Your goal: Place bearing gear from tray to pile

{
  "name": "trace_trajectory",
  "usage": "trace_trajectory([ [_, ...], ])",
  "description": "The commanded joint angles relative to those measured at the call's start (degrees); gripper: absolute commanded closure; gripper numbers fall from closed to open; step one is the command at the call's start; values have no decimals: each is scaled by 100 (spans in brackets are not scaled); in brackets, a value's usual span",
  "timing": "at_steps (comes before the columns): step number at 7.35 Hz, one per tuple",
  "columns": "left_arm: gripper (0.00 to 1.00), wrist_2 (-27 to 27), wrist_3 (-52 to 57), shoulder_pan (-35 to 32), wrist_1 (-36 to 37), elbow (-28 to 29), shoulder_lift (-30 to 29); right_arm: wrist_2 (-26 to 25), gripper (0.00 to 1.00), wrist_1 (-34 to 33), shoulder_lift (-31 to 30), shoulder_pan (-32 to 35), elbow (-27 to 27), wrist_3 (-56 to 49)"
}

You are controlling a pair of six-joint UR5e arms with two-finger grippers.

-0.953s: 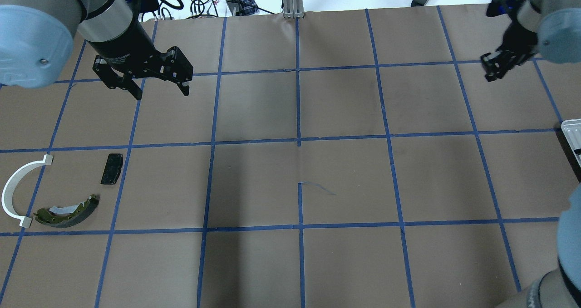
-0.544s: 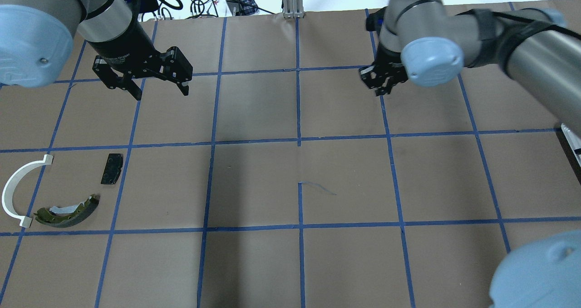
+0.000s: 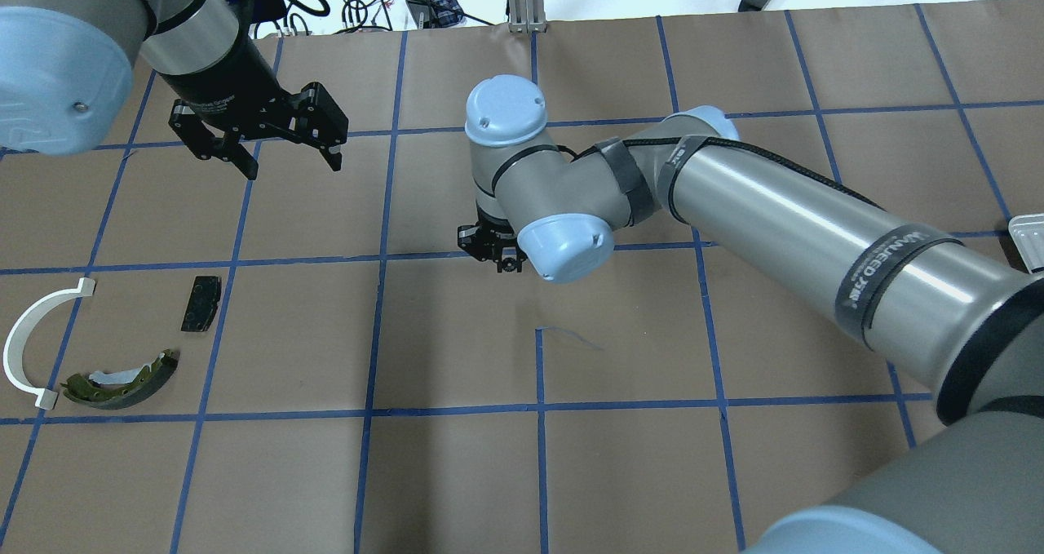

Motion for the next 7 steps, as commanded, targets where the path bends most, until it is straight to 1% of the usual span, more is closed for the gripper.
trace_trajectory([
  [1,0,65,14,13,19,-5,-77,21,56,-974,161,98,544,60],
  [2,0,48,-38,13,176,21,-95,-58,21,-1094,92,98,573,77],
  [3,0,48,13,5,221,13,-95,-15,0,-1087,-57,20,452,60],
  [4,0,13,-64,-4,247,13,-139,-15,0,-739,-276,-242,320,-175],
  [5,0,-22,-83,-39,439,4,-235,-84,0,-109,-548,-793,223,-926],
  [6,0,-14,-126,-170,458,-5,-331,-198,0,124,-855,-1520,239,-1464],
  [7,0,-5,-396,-476,546,-22,-506,-312,0,196,-1093,-2154,257,-2313],
])
